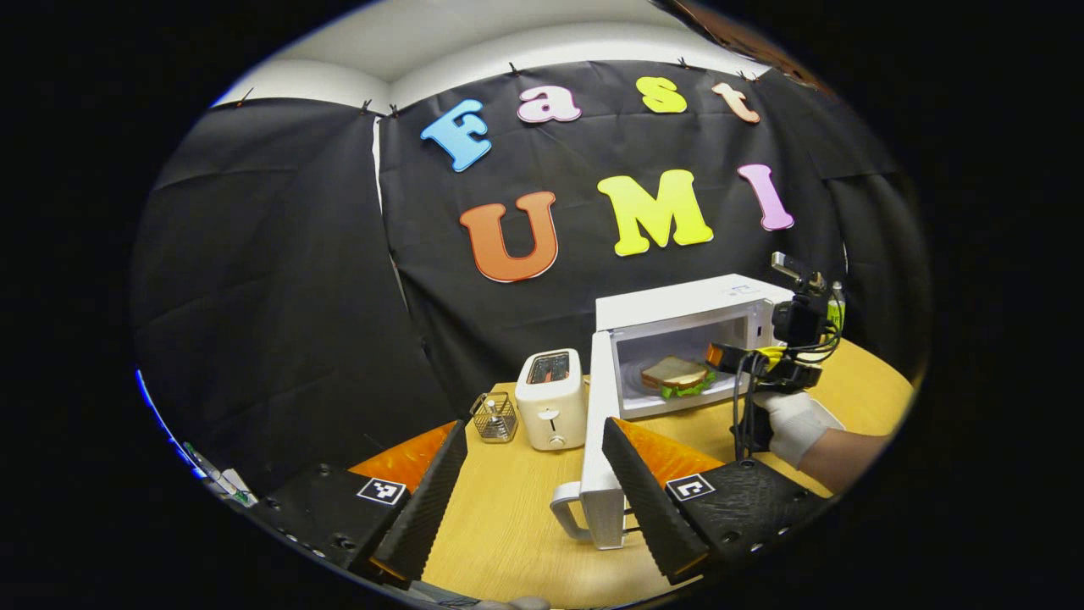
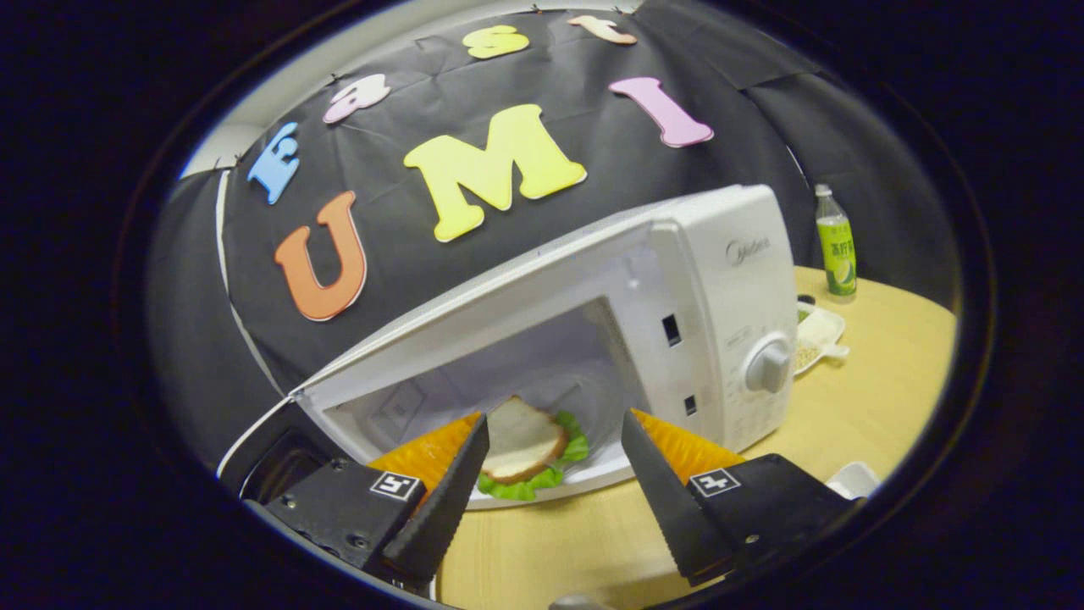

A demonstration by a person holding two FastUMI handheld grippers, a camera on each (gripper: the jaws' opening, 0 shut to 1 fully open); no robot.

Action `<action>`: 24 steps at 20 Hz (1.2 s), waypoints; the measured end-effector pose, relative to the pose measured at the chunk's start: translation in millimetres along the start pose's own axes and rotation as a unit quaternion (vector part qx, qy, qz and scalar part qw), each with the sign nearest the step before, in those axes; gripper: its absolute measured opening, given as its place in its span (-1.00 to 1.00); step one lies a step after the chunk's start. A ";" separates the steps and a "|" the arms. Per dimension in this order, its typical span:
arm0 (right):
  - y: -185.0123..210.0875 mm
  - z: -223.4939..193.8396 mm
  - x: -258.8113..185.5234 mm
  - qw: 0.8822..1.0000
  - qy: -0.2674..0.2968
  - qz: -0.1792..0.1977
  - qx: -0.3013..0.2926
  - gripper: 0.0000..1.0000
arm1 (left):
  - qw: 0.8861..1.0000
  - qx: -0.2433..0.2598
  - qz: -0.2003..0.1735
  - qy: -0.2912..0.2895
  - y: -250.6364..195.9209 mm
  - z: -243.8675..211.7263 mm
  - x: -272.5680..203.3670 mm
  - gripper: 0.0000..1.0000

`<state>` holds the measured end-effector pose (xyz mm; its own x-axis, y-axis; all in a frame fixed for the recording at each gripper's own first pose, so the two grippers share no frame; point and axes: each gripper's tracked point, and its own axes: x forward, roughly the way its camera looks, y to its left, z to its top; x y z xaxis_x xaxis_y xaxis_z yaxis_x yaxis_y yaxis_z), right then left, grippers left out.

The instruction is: Open the microwave oven with the left hand, put the food in, and close the microwave oven.

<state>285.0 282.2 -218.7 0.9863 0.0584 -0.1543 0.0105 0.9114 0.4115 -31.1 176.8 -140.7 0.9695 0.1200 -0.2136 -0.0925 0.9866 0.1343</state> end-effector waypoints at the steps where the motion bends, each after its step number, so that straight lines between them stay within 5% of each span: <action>1: -8.6 8.3 -16.3 1.000 0.007 0.004 -0.017 0.82 | 1.000 -0.004 -0.003 -0.003 -0.8 2.2 -1.4 0.92; 5: -49.9 64.9 -87.0 0.998 0.000 0.010 -0.056 0.80 | 1.000 -0.022 0.001 -0.016 3.1 7.8 -9.8 0.92; 6: -58.3 77.6 -103.0 0.998 0.000 0.013 -0.064 1.00 | 1.000 -0.024 0.000 -0.018 2.6 7.9 -12.5 0.92; 9: -94.5 115.9 -149.9 0.994 -0.009 -0.009 -0.112 1.00 | 0.999 -0.024 -0.004 -0.023 3.1 9.8 -16.3 0.92; 10: -102.3 127.6 -166.8 0.994 -0.009 -0.009 -0.113 0.82 | 0.999 -0.024 -0.007 -0.024 2.9 10.3 -16.9 0.92; 11: -111.3 138.7 -183.2 0.993 -0.009 -0.016 -0.118 1.00 | 0.999 -0.026 -0.009 -0.025 2.6 12.0 -17.6 0.92; 14: -139.9 172.8 -227.1 0.988 -0.022 -0.042 -0.145 1.00 | 0.999 -0.039 -0.018 -0.031 1.6 18.5 -19.4 0.79; 15: -146.9 183.8 -240.0 0.987 -0.029 -0.048 -0.148 0.80 | 0.998 -0.039 -0.017 -0.036 1.7 20.4 -20.1 0.78; 16: -151.7 193.8 -252.5 0.987 -0.032 -0.052 -0.147 1.00 | 0.998 -0.040 -0.022 -0.038 0.9 22.7 -17.6 0.56; 17: -155.9 202.2 -262.5 0.987 -0.037 -0.056 -0.146 0.82 | 0.998 -0.044 -0.025 -0.042 -0.1 24.4 -15.5 0.67; 18: -161.5 209.9 -271.6 0.987 -0.041 -0.063 -0.143 0.82 | 0.997 -0.049 -0.033 -0.045 -2.0 26.7 -12.8 0.32; 19: -165.1 216.0 -281.0 0.987 -0.046 -0.066 -0.139 0.82 | 0.997 -0.054 -0.043 -0.047 -6.1 26.9 -13.0 0.39; 21: -170.9 224.3 -295.0 0.986 -0.054 -0.074 -0.139 0.82 | 0.995 -0.062 -0.057 -0.050 -9.8 24.2 -9.5 0.03; 22: -172.3 225.8 -301.1 0.986 -0.056 -0.075 -0.138 1.00 | 0.995 -0.062 -0.054 -0.049 -5.2 22.6 -8.1 -0.17; 24: -172.4 226.7 -311.2 0.986 -0.053 -0.075 -0.136 0.82 | 0.996 -0.056 -0.053 -0.047 -0.3 14.6 -6.3 -0.77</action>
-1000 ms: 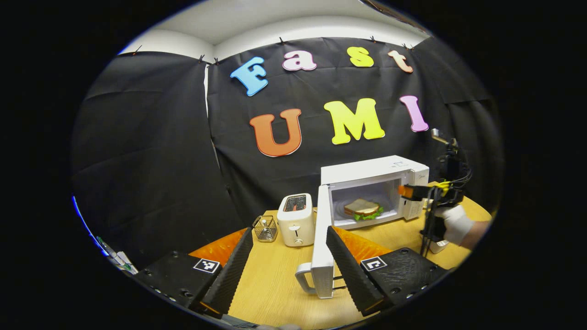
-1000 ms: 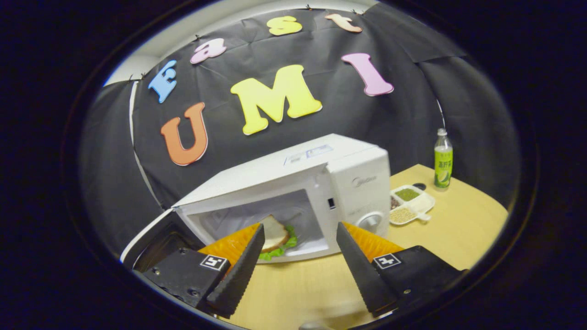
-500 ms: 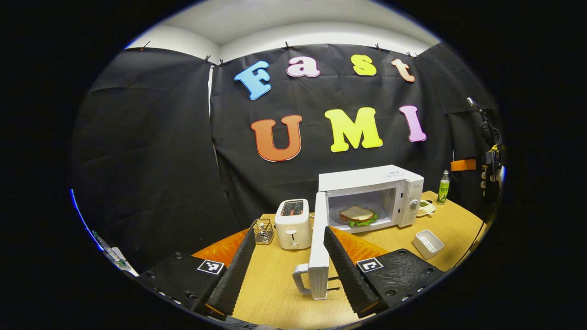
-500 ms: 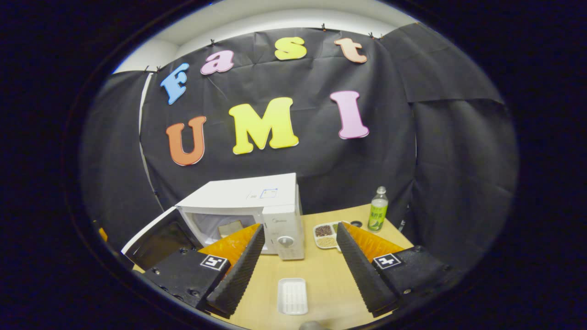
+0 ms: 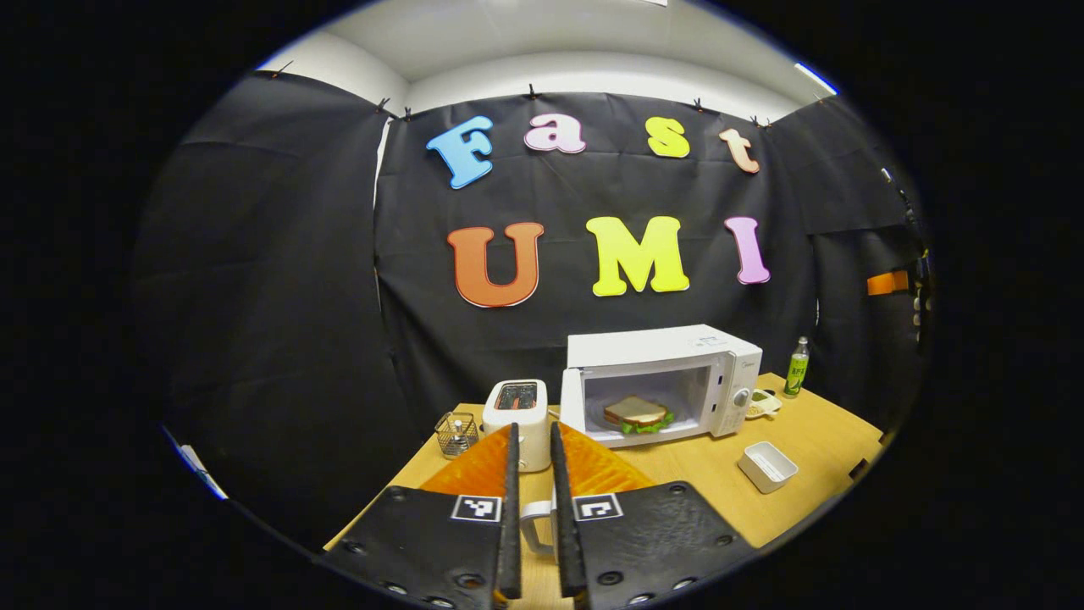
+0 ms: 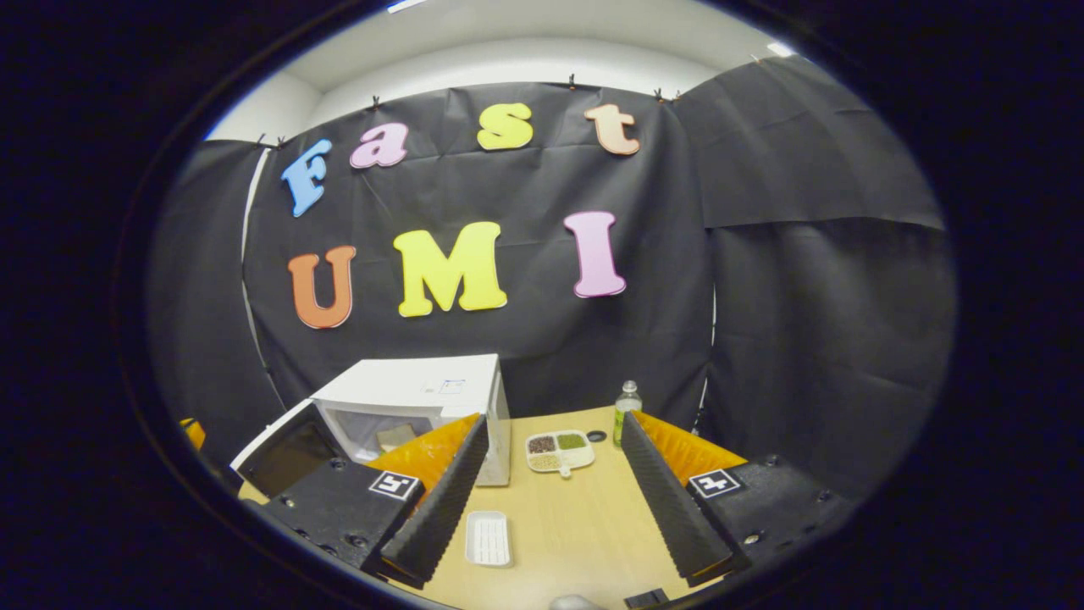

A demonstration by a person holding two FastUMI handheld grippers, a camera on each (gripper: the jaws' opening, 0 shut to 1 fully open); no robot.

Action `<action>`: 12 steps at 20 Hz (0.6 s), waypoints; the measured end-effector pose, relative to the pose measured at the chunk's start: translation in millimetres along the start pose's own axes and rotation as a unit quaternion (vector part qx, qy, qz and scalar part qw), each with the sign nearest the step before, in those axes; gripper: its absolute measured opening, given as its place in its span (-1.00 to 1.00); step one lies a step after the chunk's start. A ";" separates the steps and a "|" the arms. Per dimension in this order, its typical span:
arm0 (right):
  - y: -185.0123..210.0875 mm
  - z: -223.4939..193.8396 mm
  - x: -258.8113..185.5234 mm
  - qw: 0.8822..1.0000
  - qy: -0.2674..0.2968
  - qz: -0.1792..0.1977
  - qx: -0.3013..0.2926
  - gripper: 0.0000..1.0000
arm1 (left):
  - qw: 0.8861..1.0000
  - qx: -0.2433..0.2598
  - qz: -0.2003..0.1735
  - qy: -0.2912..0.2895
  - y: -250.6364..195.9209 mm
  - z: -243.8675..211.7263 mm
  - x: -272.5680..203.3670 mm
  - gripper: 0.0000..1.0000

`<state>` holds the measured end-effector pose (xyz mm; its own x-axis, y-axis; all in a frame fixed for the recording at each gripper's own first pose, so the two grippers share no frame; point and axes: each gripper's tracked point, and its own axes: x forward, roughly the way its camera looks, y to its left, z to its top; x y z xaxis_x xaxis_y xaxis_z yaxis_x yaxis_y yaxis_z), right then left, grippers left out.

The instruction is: Open the microwave oven with the left hand, put the food in, and close the microwave oven.

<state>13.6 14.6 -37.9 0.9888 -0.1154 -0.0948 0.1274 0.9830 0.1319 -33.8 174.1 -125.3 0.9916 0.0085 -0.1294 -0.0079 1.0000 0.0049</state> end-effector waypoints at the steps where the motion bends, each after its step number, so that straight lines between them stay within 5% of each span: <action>1: -2.3 -2.1 -2.7 1.000 0.003 -0.002 -0.003 0.82 | 1.000 0.000 0.000 0.010 2.9 -7.7 1.8 -0.86; 2: -4.8 -1.8 -6.6 1.000 0.004 -0.005 -0.006 1.00 | 1.000 0.000 -0.006 0.016 1.6 -14.2 1.9 -0.94; 6: -9.7 -2.0 -18.4 1.000 0.014 -0.011 -0.004 1.00 | 1.000 0.001 0.013 0.020 22.5 -29.3 3.0 -0.99; 7: -9.1 -2.2 -19.4 1.000 0.016 -0.011 -0.002 0.83 | 1.000 -0.003 0.009 0.021 23.3 -33.0 3.1 -1.00; 8: -9.5 -1.2 -21.8 1.000 0.014 -0.014 -0.004 1.00 | 1.000 -0.005 -0.001 0.022 20.4 -38.8 8.8 -1.00; 10: -11.2 2.1 -25.3 1.000 0.011 -0.020 -0.010 0.83 | 0.999 0.001 -0.001 0.044 26.9 -60.5 17.7 -1.00; 12: -6.4 3.1 -29.5 1.000 0.015 -0.018 -0.011 1.00 | 0.999 0.009 0.004 0.052 35.5 -77.2 26.3 -0.99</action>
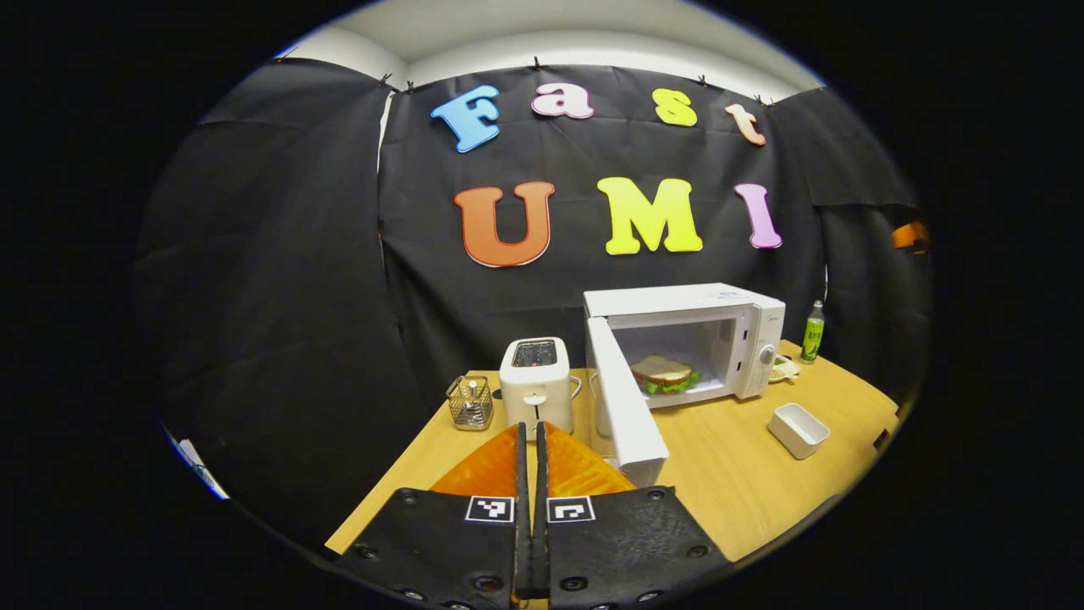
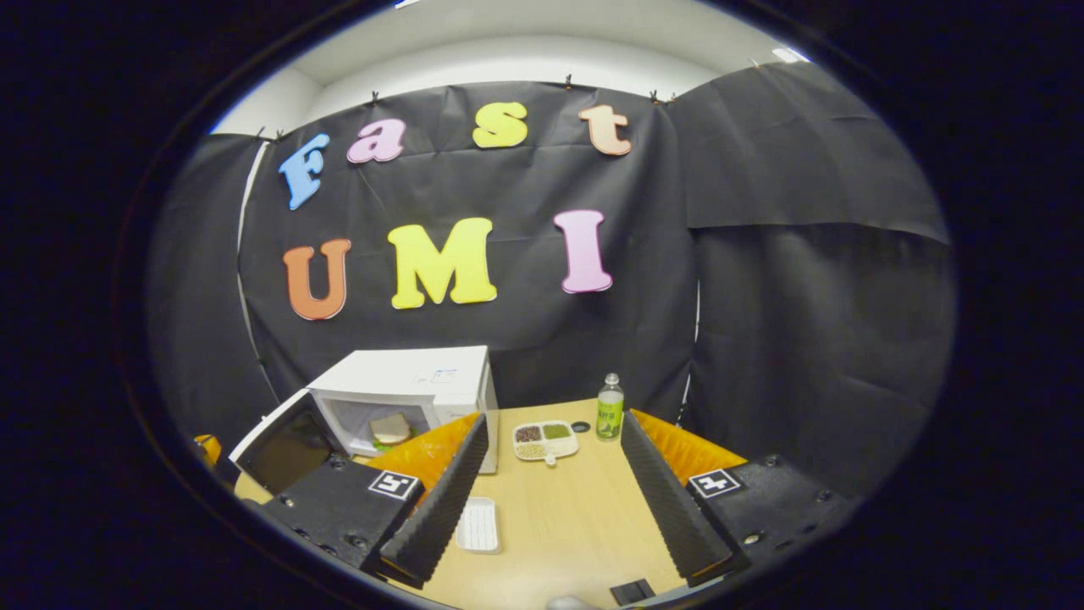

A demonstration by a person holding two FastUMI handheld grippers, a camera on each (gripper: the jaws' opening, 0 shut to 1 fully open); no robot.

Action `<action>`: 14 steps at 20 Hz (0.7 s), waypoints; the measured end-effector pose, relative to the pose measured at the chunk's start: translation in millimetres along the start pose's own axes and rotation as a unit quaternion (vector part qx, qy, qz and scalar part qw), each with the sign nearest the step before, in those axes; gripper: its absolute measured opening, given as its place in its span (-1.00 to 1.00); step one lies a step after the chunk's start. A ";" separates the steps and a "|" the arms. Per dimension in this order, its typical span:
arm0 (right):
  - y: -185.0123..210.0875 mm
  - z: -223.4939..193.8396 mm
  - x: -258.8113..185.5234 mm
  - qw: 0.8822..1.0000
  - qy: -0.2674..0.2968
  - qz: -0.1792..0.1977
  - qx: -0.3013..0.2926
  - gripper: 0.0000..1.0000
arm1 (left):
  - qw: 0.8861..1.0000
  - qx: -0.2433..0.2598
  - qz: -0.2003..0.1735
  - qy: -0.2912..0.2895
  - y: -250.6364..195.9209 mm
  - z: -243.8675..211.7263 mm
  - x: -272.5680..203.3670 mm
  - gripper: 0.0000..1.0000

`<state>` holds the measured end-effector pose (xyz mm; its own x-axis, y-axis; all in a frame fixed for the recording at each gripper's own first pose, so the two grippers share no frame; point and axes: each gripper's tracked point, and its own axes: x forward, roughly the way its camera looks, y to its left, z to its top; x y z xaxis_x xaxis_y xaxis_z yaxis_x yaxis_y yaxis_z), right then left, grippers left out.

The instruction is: Open the microwave oven with the left hand, put the food in, and close the microwave oven.

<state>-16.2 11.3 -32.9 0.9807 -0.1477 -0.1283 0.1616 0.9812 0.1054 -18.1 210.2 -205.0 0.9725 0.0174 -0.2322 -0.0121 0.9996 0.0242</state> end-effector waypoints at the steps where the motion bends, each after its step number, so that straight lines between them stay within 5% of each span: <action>1: 0.4 0.4 -1.4 1.000 0.001 -0.001 -0.002 0.83 | 1.000 0.000 -0.002 0.001 0.6 -5.7 4.4 -1.00; 8: 2.9 -2.1 -9.3 1.000 0.005 -0.007 -0.004 0.83 | 0.999 0.010 -0.020 0.025 -12.6 -36.4 22.3 -1.00; 9: 3.7 -5.7 -9.5 1.000 0.010 -0.005 0.000 1.00 | 0.999 0.016 -0.014 0.029 -12.7 -39.3 22.2 -1.00; 10: 3.2 -8.9 -10.4 1.000 0.014 -0.004 0.002 0.83 | 0.999 0.020 -0.014 0.036 -13.0 -42.1 26.3 -0.99; 14: 0.5 -17.1 -12.1 1.000 0.028 -0.005 0.008 0.83 | 0.999 0.010 -0.032 0.039 -33.7 -43.6 26.0 -0.99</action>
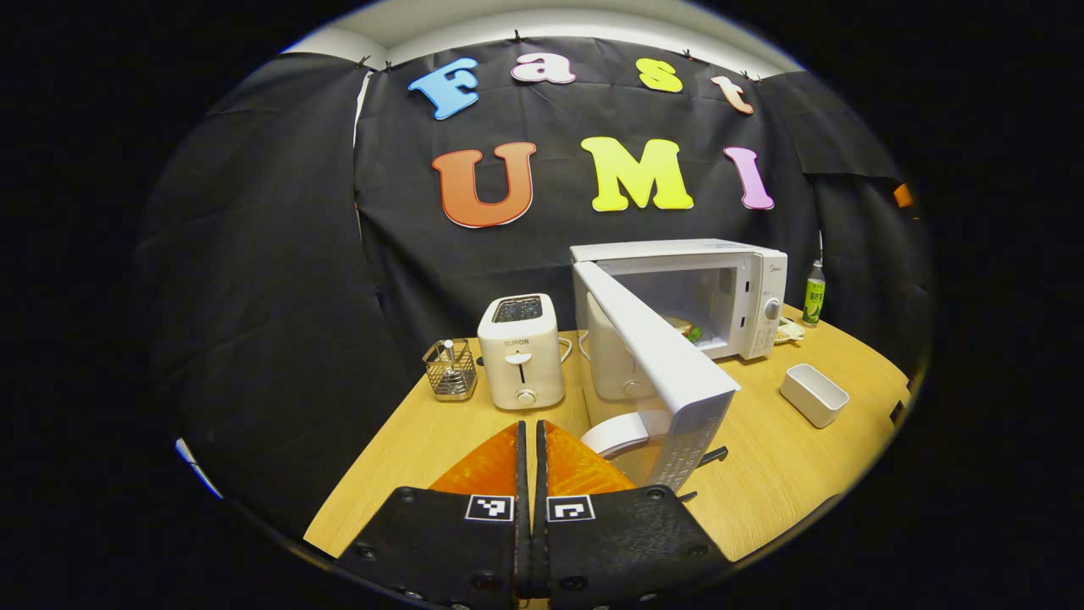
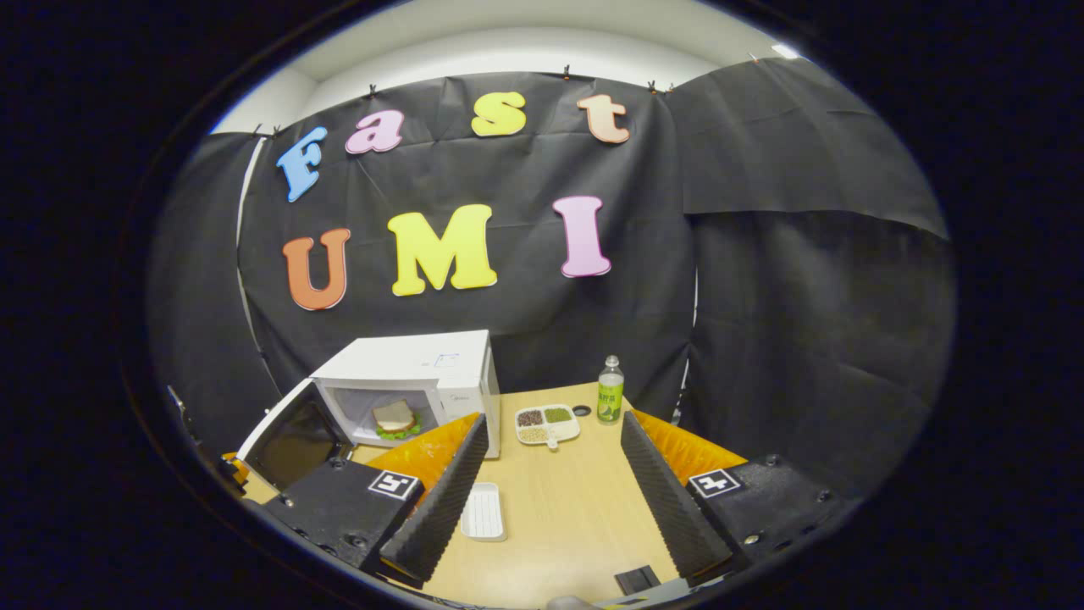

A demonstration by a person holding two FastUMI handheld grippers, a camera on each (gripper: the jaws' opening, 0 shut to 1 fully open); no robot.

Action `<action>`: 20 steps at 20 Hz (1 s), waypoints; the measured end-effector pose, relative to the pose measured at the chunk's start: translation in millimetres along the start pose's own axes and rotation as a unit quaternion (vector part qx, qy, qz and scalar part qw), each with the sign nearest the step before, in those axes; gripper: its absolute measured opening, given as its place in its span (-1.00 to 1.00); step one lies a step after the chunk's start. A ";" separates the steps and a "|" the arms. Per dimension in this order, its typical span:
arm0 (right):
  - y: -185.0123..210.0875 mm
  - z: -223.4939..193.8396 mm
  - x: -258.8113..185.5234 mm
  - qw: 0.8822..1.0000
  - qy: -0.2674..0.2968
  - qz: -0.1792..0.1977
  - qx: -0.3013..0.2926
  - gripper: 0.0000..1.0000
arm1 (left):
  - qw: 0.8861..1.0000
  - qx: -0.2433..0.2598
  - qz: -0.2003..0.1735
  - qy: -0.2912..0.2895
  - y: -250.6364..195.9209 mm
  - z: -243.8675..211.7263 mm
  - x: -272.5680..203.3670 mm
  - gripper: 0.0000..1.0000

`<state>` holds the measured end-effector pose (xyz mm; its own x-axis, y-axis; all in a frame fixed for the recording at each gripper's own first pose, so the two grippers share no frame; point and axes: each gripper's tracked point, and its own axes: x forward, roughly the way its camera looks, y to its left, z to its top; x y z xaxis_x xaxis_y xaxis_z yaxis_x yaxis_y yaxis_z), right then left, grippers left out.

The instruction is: Open the microwave oven with the left hand, put the food in, and close the microwave oven.

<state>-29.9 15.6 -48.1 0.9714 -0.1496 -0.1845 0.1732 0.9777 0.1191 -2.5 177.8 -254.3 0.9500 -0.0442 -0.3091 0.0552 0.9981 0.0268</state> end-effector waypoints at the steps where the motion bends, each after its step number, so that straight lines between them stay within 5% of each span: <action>1: 0.2 0.3 0.7 1.000 0.001 0.001 0.000 0.83 | 1.000 -0.001 -0.008 -0.003 -8.8 1.2 1.7 -1.00; 9: -5.7 4.5 3.1 1.000 0.003 -0.003 -0.006 0.83 | 0.997 0.006 -0.080 -0.020 -88.2 21.1 12.6 -0.99; 10: -6.7 6.2 4.0 1.000 0.003 -0.002 -0.007 1.00 | 0.995 0.008 -0.093 -0.021 -100.2 22.9 14.7 -1.00; 11: -8.0 7.1 5.4 1.000 0.003 -0.003 -0.008 0.83 | 0.994 0.011 -0.104 -0.024 -111.1 25.1 17.2 -1.00; 18: -21.0 9.6 17.5 1.000 0.009 -0.014 -0.003 0.83 | 0.988 0.014 -0.152 -0.025 -179.0 42.0 42.2 -0.99; 19: -23.6 10.4 19.7 1.000 0.009 -0.016 -0.002 1.00 | 0.987 0.011 -0.159 -0.025 -188.2 44.2 47.6 -1.00; 20: -26.7 11.5 21.8 1.000 0.010 -0.018 0.000 0.83 | 0.986 0.009 -0.163 -0.024 -197.2 46.9 53.2 -1.00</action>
<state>-11.4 -15.5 -44.2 0.9608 -0.1824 -0.2090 0.2088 0.9715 0.1121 51.6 -23.4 -231.4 0.8939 -0.3658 -0.2589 0.3658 0.9293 -0.0500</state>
